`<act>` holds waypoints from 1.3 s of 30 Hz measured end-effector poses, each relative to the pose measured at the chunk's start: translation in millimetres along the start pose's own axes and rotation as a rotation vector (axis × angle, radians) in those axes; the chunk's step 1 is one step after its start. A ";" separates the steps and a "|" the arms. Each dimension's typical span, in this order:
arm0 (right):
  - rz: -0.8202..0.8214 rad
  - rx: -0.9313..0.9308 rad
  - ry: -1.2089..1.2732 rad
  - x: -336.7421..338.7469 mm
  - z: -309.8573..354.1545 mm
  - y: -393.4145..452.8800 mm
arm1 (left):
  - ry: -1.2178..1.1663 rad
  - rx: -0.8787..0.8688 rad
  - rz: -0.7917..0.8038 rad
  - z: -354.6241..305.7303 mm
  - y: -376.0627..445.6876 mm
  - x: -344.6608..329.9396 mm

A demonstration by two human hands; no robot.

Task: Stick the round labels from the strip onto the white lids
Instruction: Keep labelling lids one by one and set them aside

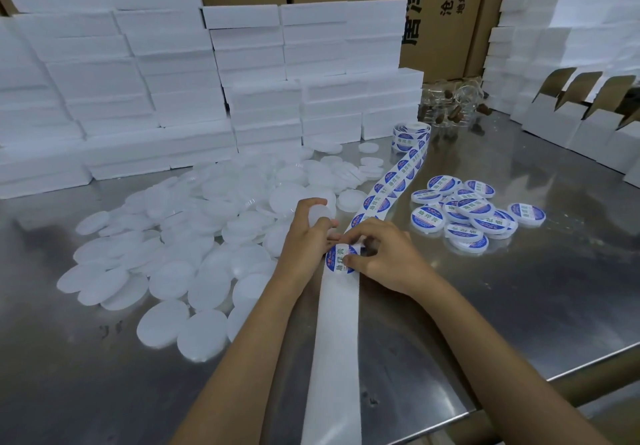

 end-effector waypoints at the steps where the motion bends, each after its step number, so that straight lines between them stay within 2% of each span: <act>1: -0.009 0.009 0.017 0.1 1.9 -0.5 | 0.003 0.005 -0.004 0.2 0.3 0.3; 4: 0.020 -0.009 0.161 -0.7 8.0 -1.7 | 0.016 0.011 -0.013 1.2 1.7 1.0; 8: 0.009 -0.188 0.540 8.1 6.9 -0.8 | 0.055 -0.025 -0.020 0.8 3.5 1.3; 11: 0.001 -0.295 0.704 8.0 2.7 -0.7 | 0.062 -0.034 -0.044 0.4 4.4 3.0; 17: 0.074 -0.335 0.651 0.4 0.6 -2.7 | -0.133 0.033 -0.069 -3.5 3.6 4.2; 22: 0.075 -0.362 0.786 0.8 3.6 -2.7 | -0.388 0.233 -0.025 -2.0 -0.1 3.4; 29: 0.043 -0.331 0.902 0.5 7.4 0.1 | -0.629 0.335 0.054 -6.0 -8.0 -1.9; 39: -0.197 -0.221 0.778 10.5 8.1 4.7 | -0.727 0.519 0.175 -2.7 -25.1 -25.6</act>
Point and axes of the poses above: each hand's wrist, its own y-axis towards the middle knuckle, its own x-axis out of the back of the hand, z = x × y, the point moved 8 cm from there along y, towards the middle knuckle, and after that the axes turned 13 degrees about -z, right-handed, at the moved point
